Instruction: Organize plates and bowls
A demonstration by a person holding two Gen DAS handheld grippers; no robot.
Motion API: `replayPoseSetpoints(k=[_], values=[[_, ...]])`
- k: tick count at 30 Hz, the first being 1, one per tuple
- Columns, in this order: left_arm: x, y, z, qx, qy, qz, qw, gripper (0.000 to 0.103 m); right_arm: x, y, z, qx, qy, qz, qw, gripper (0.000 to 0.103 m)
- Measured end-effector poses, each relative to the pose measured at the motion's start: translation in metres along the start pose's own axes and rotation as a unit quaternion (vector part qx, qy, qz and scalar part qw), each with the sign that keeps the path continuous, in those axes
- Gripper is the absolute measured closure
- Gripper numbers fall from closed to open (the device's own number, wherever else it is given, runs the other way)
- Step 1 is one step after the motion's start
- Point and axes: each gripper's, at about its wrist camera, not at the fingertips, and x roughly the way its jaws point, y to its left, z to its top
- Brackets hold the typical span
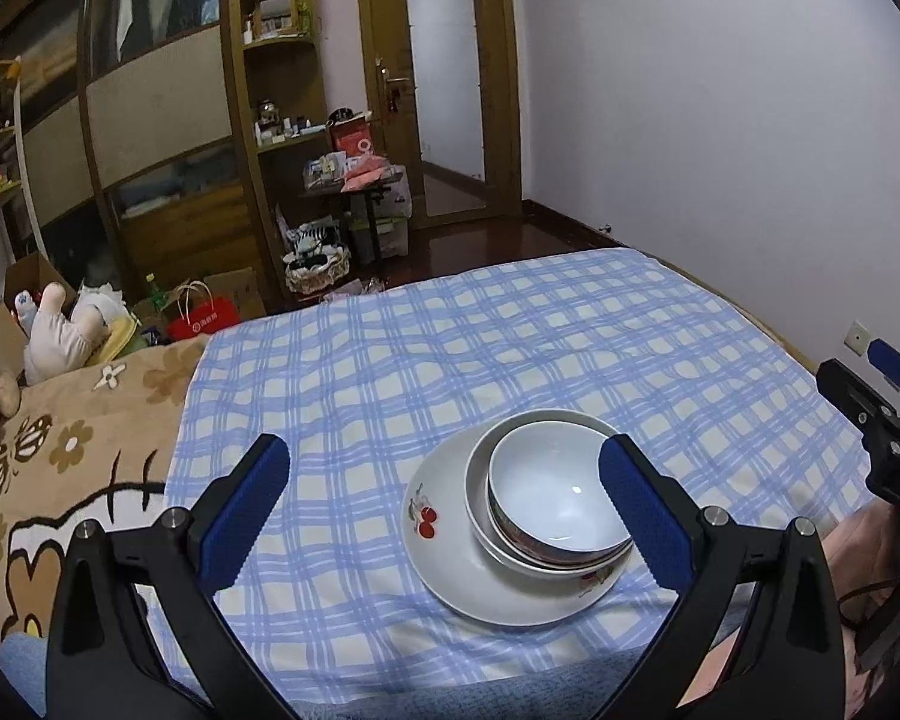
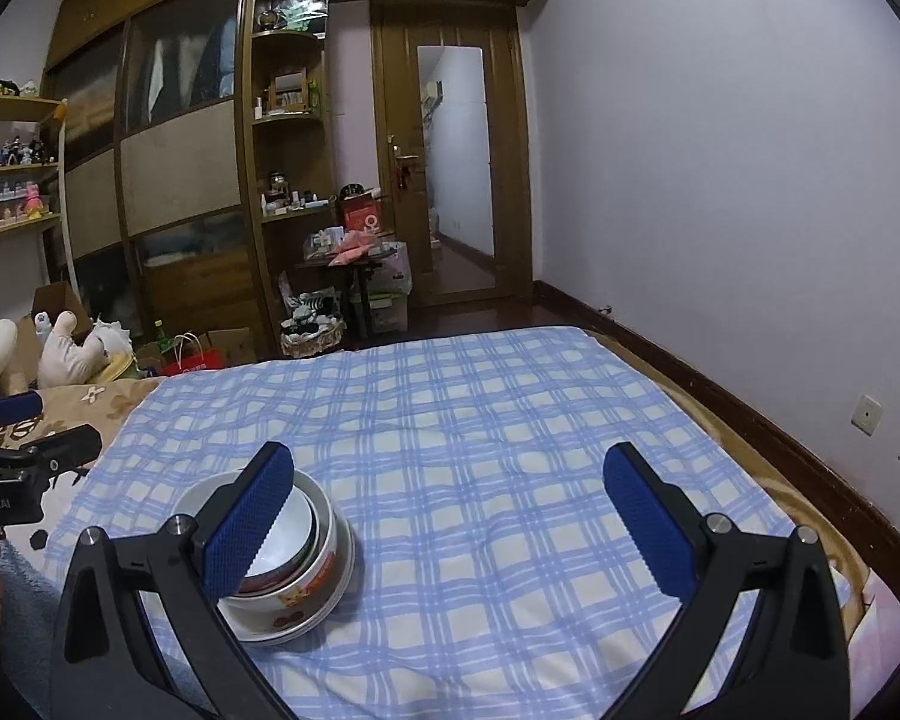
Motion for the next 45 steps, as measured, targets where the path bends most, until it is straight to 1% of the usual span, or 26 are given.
replayPoseSetpoints(k=[4, 8, 12, 22, 25, 37, 45], values=[[0.0014, 0.0046, -0.0005, -0.012, 0.001, -0.004, 0.9999, 0.002, 0.001, -0.002, -0.0005, 0.005, -0.001, -0.006, 1.0, 0.0], [0.0021, 0.0048, -0.0005, -0.013, 0.002, -0.004, 0.9999, 0.002, 0.0043, -0.0025, -0.0006, 0.005, 0.005, -0.014, 1.0, 0.0], [0.0004, 0.0054, -0.0016, -0.011, -0.003, -0.002, 0.9999, 0.002, 0.0046, -0.003, -0.001, 0.004, 0.007, -0.011, 1.0, 0.0], [-0.0009, 0.0117, -0.0024, -0.022, 0.004, 0.004, 0.9997, 0.002, 0.0048, -0.0005, -0.0016, 0.001, 0.009, -0.017, 1.0, 0.0], [0.0039, 0.0106, -0.0016, -0.016, 0.02, 0.002, 0.9997, 0.002, 0.0051, -0.0005, -0.0023, 0.001, 0.009, -0.015, 1.0, 0.0], [0.0019, 0.0051, -0.0027, -0.007, 0.015, 0.017, 0.9997, 0.002, 0.0044, -0.0009, -0.0029, 0.0, 0.007, -0.013, 1.0, 0.0], [0.0013, 0.005, -0.0029, -0.006, 0.015, 0.016, 0.9997, 0.002, 0.0039, -0.0011, -0.0032, 0.001, 0.008, -0.013, 1.0, 0.0]])
